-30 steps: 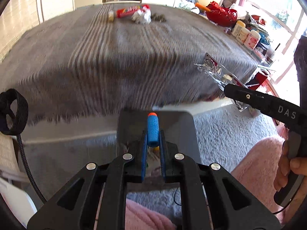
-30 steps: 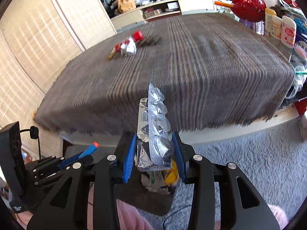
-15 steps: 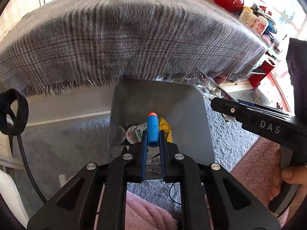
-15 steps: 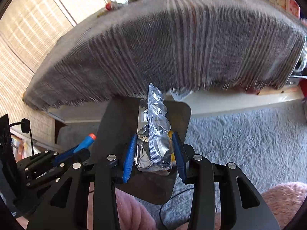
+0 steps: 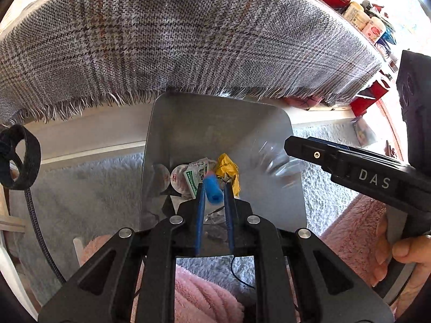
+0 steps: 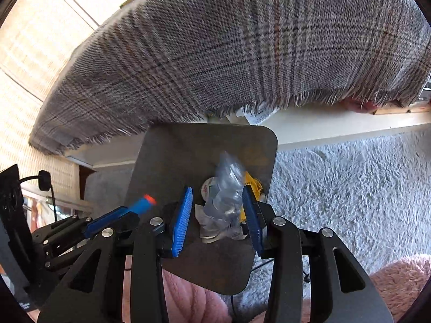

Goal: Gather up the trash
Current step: 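Carry the blister pack and blue cap down to the dark bin and open both tools, then move both open tools back up to the table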

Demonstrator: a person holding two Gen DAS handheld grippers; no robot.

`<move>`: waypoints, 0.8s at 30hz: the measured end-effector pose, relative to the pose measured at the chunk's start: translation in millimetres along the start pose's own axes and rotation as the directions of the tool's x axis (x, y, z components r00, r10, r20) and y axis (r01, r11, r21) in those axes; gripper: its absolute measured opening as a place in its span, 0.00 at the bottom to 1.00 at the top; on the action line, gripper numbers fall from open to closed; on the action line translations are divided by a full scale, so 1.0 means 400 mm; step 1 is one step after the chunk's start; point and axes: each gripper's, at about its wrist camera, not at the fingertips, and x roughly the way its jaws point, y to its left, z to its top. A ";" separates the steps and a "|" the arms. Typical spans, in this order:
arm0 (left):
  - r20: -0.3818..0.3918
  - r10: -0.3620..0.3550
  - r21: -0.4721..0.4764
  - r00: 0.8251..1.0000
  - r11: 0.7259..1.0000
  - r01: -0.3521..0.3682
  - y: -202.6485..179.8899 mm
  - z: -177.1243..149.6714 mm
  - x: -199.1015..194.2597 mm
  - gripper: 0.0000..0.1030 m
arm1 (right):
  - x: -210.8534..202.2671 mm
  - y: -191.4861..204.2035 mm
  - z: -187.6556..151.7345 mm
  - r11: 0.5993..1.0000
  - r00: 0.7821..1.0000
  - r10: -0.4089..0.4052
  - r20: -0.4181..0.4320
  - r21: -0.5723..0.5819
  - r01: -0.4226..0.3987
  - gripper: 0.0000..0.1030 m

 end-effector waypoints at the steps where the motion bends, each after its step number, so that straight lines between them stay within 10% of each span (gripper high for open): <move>1: -0.003 0.005 0.001 1.000 1.000 -0.005 0.001 -0.001 0.001 0.19 | -0.002 -0.001 0.001 1.000 1.000 -0.007 0.005 -0.001 0.007 0.52; 10: 0.027 0.048 0.005 0.998 0.999 -0.049 0.012 0.001 -0.036 0.67 | -0.031 -0.017 -0.001 0.998 0.997 -0.056 0.046 0.020 0.056 0.83; 24: 0.200 0.100 0.014 0.975 0.994 -0.105 0.026 0.084 -0.246 0.91 | -0.257 0.061 0.119 0.995 0.974 -0.031 0.226 -0.088 0.052 0.95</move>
